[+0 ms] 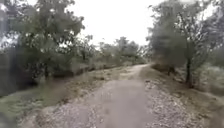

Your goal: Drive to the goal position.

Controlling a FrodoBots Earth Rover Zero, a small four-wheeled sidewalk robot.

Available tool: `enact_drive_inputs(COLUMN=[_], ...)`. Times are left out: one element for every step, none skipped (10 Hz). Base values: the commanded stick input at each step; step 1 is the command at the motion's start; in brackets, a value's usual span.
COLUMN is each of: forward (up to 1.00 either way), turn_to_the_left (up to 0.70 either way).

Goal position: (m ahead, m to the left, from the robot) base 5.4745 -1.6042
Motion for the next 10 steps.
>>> enact_drive_inputs(forward=[0.70,0.70,0.70,0.70,0.70,0.70,0.70,0.70,0.70,0.70], turn_to_the_left=[0.00,0.00,0.00,0.00,0.00,0.00,0.00,0.00,0.00,0.00])
